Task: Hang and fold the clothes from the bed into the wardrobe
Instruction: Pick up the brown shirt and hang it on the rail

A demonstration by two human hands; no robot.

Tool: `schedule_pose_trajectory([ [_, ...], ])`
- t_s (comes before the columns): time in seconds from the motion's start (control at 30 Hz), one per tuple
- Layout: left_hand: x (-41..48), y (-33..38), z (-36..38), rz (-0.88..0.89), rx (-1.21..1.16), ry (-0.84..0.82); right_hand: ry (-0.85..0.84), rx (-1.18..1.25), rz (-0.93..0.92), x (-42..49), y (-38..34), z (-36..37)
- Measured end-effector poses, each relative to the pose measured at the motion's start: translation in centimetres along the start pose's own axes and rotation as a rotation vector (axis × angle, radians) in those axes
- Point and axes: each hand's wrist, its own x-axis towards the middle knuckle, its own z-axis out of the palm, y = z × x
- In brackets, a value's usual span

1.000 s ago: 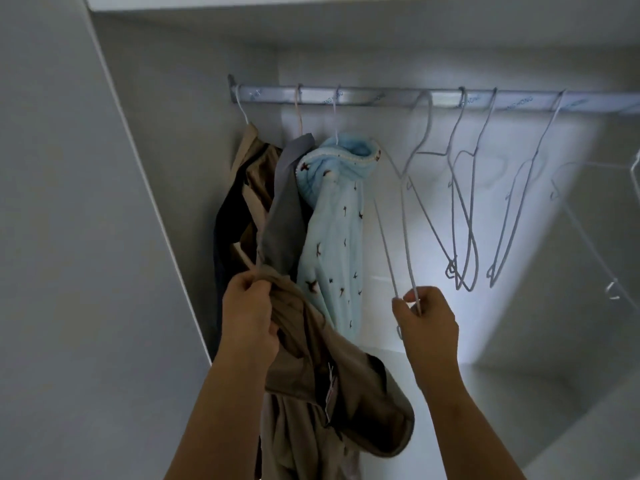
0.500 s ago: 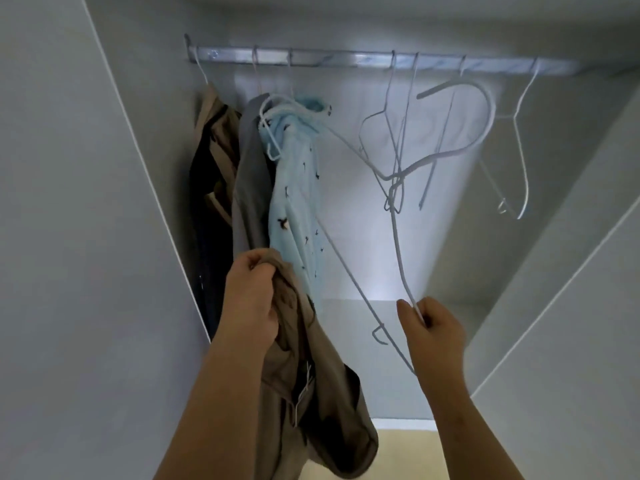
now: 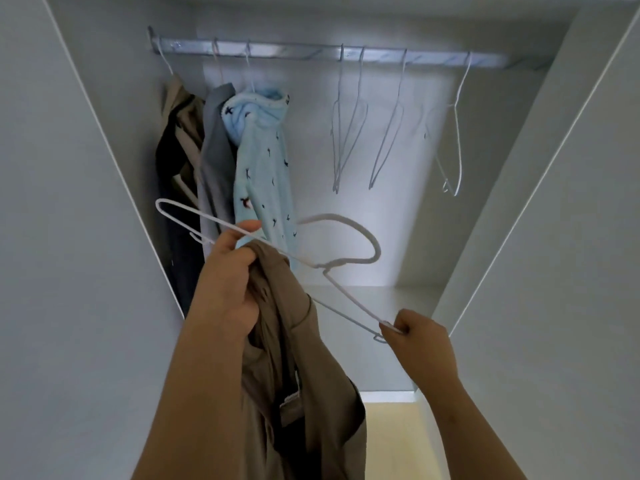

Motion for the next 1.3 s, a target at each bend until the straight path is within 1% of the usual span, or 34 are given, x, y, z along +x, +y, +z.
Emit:
schedule_pose_trajectory([
  [0.07,-0.8,-0.4,0.5,-0.021,0.051,0.031,-0.104,0.063,-0.035,-0.1,-0.8,-0.2],
  [0.13,-1.4,-1.1,1.1,-0.037,0.137,0.042,-0.168,0.192,-0.091,-0.3,-2.1,-0.4],
  [0.23,-2.2,-2.5,2.0,-0.066,0.302,0.026,-0.319,0.508,-0.187,-0.9,-4.0,-1.1],
  [0.27,-2.3,-2.8,2.2,-0.081,0.353,0.015,-0.334,0.636,-0.215,-1.0,-4.5,-1.2],
  [0.3,-2.5,-3.1,2.3,-0.091,0.399,0.004,-0.308,0.735,-0.226,-1.1,-4.8,-1.3],
  [0.33,-2.6,-3.3,2.2,-0.100,0.436,-0.001,-0.246,0.801,-0.209,-1.0,-4.9,-1.4],
  [0.4,-2.3,-3.4,1.8,-0.109,0.503,0.040,-0.091,0.859,-0.099,-0.6,-4.6,-1.5],
  [0.43,-2.0,-3.4,1.5,-0.112,0.520,0.086,-0.030,0.853,-0.038,-0.4,-4.3,-1.5],
  [0.5,-0.8,-3.4,1.0,-0.125,0.504,0.213,0.031,0.818,0.042,-0.1,-3.7,-1.6],
  [0.57,0.4,-3.2,0.9,-0.178,0.489,0.342,0.052,0.823,0.071,0.0,-3.3,-1.6],
  [0.67,1.6,-2.7,0.2,-0.193,0.354,0.470,0.079,0.857,0.080,0.3,-3.2,-1.7],
  [0.73,2.3,-2.2,-1.0,-0.184,0.292,0.531,0.097,0.864,0.087,0.6,-3.1,-2.1],
  [0.83,2.8,-1.3,-1.8,-0.163,0.274,0.591,0.092,0.839,0.085,1.1,-2.7,-2.7],
  [0.97,3.5,-0.8,-2.3,-0.047,0.247,0.697,0.066,0.740,0.029,1.4,-2.5,-3.1],
  [1.0,3.6,-0.8,-2.5,-0.031,0.247,0.702,0.057,0.698,0.014,1.4,-2.4,-3.2],
  [1.07,3.8,-0.9,-2.8,-0.011,0.361,0.692,0.036,0.631,0.001,1.5,-2.1,-3.2],
  [1.17,3.3,-1.1,-2.8,0.175,0.704,0.693,0.003,0.579,-0.010,1.7,-1.8,-3.1],
  [1.23,2.9,-1.6,-2.2,0.289,0.964,0.591,-0.033,0.540,-0.039,1.8,-2.1,-2.8],
  [1.3,2.6,-2.6,-1.5,0.353,1.134,0.421,-0.071,0.504,-0.073,1.7,-2.8,-2.2],
])
